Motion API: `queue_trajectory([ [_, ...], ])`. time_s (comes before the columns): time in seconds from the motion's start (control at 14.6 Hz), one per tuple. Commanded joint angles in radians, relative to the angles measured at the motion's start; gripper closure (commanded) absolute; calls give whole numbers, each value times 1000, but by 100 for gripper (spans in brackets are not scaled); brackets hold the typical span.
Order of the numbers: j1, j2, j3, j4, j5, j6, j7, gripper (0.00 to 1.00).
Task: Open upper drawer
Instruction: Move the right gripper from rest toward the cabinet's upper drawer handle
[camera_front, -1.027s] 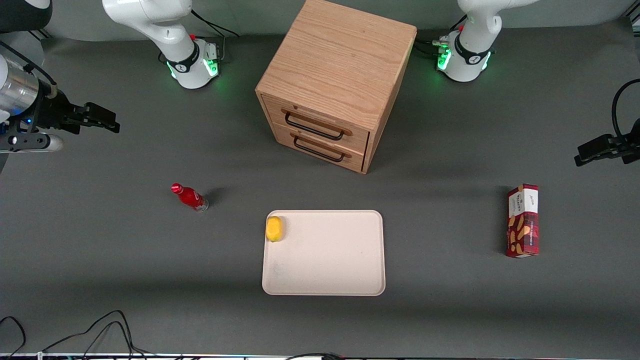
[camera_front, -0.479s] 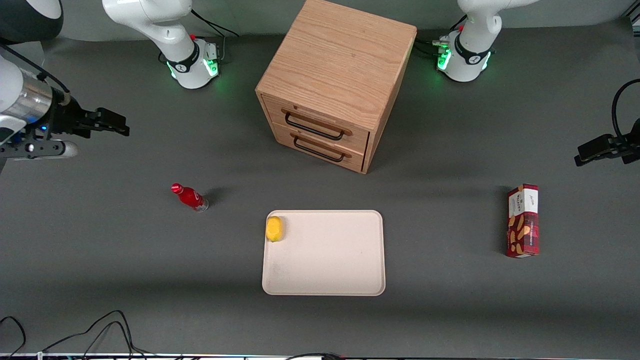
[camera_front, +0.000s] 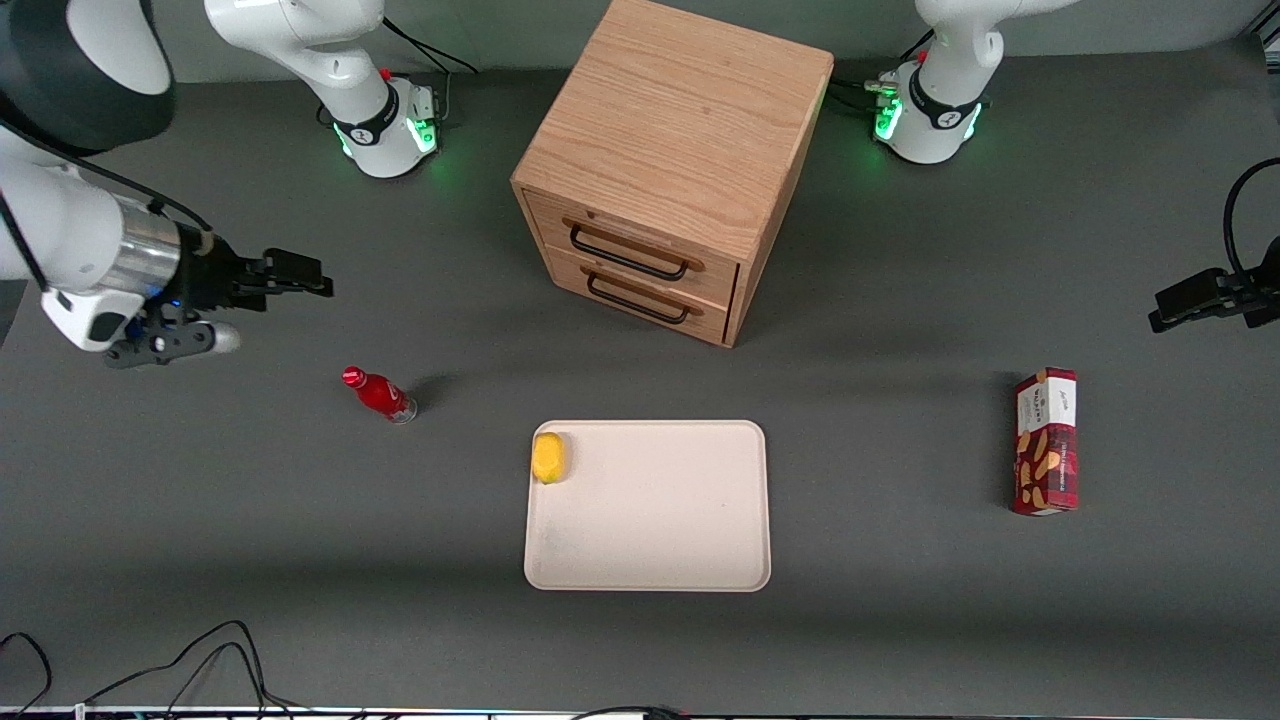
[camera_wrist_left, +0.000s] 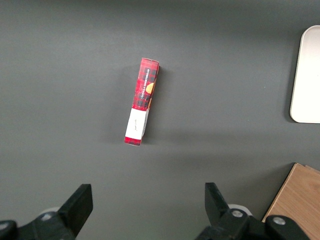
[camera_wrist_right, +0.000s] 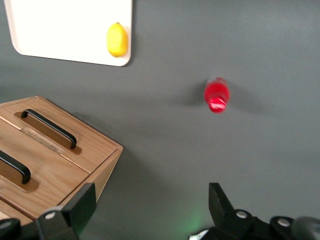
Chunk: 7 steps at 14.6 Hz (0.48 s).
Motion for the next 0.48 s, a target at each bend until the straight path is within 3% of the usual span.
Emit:
queue_trajectory([
  [0.0, 4, 63, 64, 62, 4, 33, -23, 0],
  [0.14, 4, 95, 109, 75, -17, 73, -28, 0],
  [0.27, 2, 135, 200, 124, -109, 85, -63, 0],
  [0.41, 4, 192, 244, 173, -130, 93, -63, 0],
])
